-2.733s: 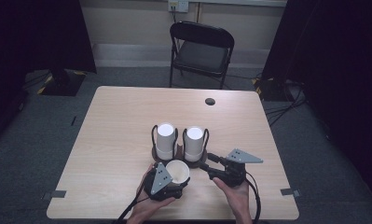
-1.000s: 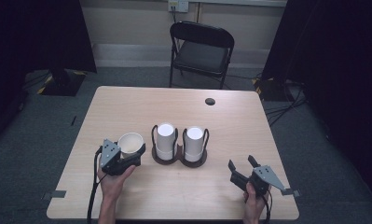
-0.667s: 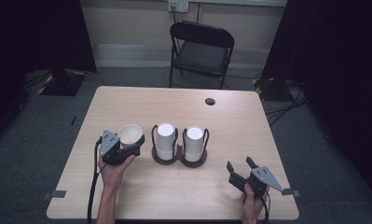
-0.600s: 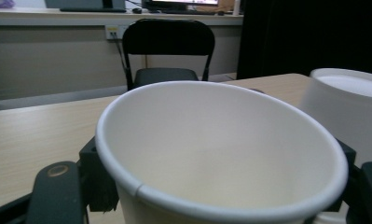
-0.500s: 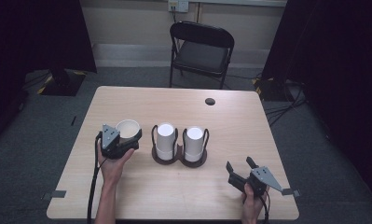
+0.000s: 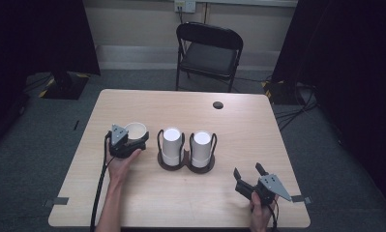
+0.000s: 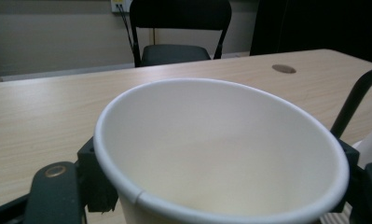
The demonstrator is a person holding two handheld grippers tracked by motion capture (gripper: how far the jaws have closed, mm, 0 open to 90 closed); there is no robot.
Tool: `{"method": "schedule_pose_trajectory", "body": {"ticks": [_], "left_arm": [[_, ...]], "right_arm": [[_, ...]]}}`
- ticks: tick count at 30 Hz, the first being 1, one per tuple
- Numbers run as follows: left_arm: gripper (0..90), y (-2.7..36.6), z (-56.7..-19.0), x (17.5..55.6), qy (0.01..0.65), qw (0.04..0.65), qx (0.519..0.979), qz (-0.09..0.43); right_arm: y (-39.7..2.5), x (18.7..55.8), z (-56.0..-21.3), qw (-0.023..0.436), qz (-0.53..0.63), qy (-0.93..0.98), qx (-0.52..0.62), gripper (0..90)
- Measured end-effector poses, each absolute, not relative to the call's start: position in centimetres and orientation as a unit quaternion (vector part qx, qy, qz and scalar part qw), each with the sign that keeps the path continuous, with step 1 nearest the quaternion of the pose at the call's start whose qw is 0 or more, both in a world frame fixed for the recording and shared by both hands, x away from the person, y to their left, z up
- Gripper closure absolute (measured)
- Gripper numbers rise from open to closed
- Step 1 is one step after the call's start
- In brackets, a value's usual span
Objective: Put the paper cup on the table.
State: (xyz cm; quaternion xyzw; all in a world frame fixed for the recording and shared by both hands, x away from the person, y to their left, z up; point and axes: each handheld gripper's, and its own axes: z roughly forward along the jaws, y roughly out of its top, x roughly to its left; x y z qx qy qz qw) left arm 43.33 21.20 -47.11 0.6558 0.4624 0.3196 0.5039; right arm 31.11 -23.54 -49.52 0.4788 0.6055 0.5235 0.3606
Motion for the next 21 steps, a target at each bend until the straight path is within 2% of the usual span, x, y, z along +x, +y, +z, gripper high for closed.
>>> {"method": "schedule_pose_trajectory", "body": {"ticks": [15, 21], "left_arm": [[20.8, 21.8, -48.8, 43.9, 0.471, 0.489, 0.671, 0.299], [16.9, 21.9, -49.1, 43.6, 0.473, 0.483, 0.677, 0.292]], "right_arm": [[-23.4, 31.3, -49.5, 0.349, 0.521, 0.619, 0.472, 13.8], [-23.4, 31.4, -49.5, 0.346, 0.522, 0.618, 0.476, 13.9]]}}
